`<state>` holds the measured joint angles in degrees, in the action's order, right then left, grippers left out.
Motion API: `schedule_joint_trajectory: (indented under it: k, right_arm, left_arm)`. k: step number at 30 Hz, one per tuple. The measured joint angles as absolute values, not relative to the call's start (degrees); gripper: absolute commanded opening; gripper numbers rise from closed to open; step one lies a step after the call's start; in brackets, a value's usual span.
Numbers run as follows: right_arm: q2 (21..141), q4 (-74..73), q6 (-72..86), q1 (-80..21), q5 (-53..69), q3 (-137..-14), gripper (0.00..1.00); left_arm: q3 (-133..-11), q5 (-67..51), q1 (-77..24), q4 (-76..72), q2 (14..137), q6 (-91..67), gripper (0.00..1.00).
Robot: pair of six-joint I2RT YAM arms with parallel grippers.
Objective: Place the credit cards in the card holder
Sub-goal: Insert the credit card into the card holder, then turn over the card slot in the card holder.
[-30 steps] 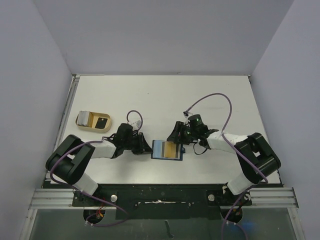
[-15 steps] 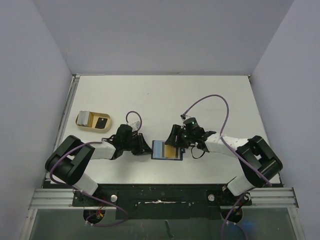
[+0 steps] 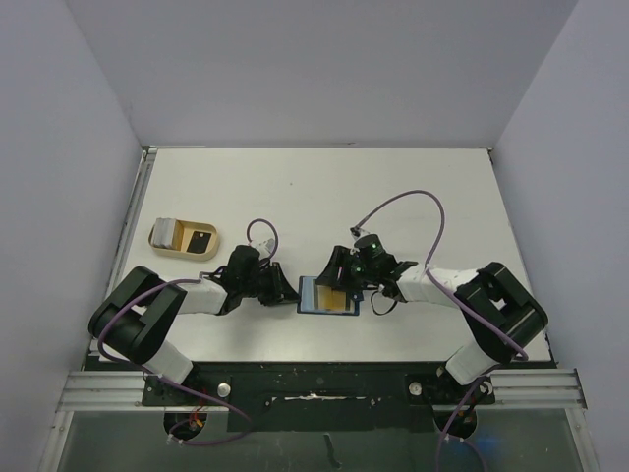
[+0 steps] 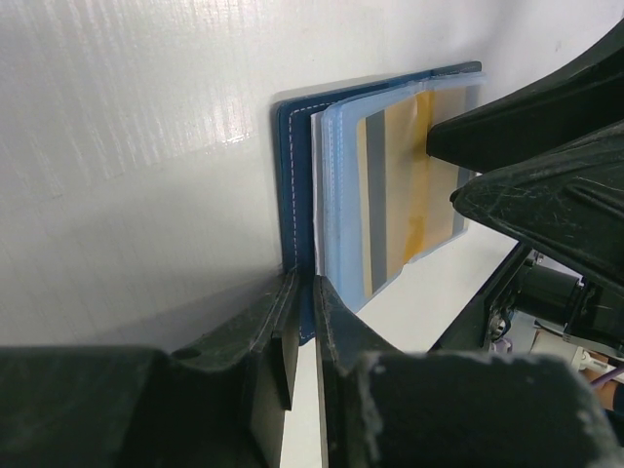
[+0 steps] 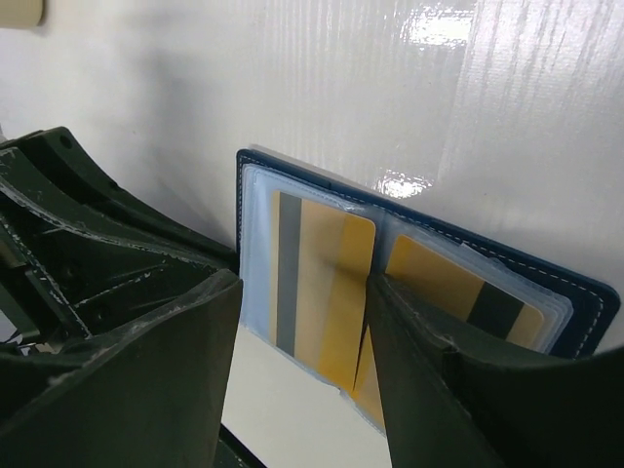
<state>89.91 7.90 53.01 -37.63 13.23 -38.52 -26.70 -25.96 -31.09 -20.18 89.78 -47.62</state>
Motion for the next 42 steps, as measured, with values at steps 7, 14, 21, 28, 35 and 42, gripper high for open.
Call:
schedule_joint_trajectory:
  k: [7,14,21,28,35,42]
  right_arm:
    - [89.91,13.72,56.73,-38.35,14.37,-36.05,0.54]
    - [89.91,16.95,59.16,-39.86,15.05,-34.65,0.54]
    - [87.92,10.46,57.14,-40.03,11.81,-35.81,0.55]
    - [87.31,6.17,55.81,-41.78,8.05,-36.84,0.56]
    - [88.33,5.45,55.70,-42.89,7.64,-37.95,0.54]
    - [88.90,6.57,55.70,-43.51,8.36,-38.17,0.47]
  left_arm:
    - [-26.70,-25.96,-31.18,-20.10,89.67,-47.62,0.12]
    - [-26.70,-25.93,-31.55,-19.94,89.58,-47.62,0.12]
    - [-26.70,-25.69,-31.68,-19.31,89.25,-47.59,0.12]
    - [-26.70,-25.67,-31.79,-19.29,89.25,-47.62,0.12]
    - [-26.70,-25.63,-31.79,-19.29,89.25,-47.62,0.12]
    - [-26.70,-25.58,-31.79,-19.25,89.21,-47.59,0.12]
